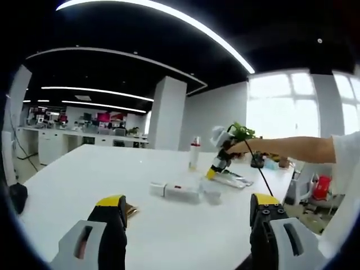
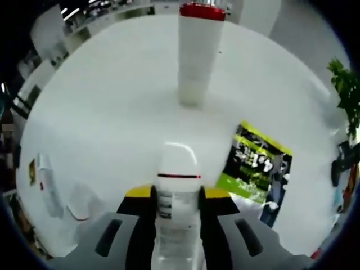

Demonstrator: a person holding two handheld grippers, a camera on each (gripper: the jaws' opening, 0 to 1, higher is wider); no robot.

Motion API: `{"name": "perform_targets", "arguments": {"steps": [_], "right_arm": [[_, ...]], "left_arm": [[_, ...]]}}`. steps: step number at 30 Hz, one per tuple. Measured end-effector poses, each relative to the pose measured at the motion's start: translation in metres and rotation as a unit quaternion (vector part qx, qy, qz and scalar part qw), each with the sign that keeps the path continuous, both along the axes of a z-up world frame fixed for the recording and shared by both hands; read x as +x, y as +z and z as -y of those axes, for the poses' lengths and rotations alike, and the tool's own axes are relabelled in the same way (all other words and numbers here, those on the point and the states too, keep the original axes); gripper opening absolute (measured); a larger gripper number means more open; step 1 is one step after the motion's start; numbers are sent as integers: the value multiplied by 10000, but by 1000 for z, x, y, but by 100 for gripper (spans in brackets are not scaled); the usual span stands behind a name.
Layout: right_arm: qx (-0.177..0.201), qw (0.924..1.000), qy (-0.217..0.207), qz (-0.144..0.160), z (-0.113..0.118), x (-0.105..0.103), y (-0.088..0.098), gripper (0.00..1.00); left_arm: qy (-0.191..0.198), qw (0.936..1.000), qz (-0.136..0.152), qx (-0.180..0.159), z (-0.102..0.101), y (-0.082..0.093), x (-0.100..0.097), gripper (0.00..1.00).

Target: Arrange the skincare products in the storage area until every visible bottle or jar stands upright without overlapping.

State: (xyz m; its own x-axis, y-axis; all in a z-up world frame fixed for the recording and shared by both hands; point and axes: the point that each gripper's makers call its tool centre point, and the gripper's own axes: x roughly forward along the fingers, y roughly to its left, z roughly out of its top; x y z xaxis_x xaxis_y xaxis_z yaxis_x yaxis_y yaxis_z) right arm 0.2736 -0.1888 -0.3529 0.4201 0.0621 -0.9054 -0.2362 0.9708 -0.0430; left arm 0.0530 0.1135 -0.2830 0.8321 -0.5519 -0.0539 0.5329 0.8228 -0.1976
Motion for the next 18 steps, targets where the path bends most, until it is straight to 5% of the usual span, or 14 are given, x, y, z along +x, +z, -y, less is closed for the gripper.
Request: {"name": "perform_targets", "arguments": {"steps": [7,10,11,14,18], "right_arm": [[119,9994,-182,264,-2,-6,-3,24],[167,9971,-160,719,-4,-11,1,23],[161,9937,-24,1107,-8,-9,7,23],[155,9915,134,1287,-11,0,17,23],[568,9709,222,2315,-27,1,56,23]], "left_arm": [[21,9999,21,-127,2,6,0,93],[60,10000,-5,-51,2,6,0,93],[87,10000,-3,-25,1,6,1,92],[127,9999,-2,50,2,6,1,92],[58,9999,57,58,8,12,-3,93]]}}
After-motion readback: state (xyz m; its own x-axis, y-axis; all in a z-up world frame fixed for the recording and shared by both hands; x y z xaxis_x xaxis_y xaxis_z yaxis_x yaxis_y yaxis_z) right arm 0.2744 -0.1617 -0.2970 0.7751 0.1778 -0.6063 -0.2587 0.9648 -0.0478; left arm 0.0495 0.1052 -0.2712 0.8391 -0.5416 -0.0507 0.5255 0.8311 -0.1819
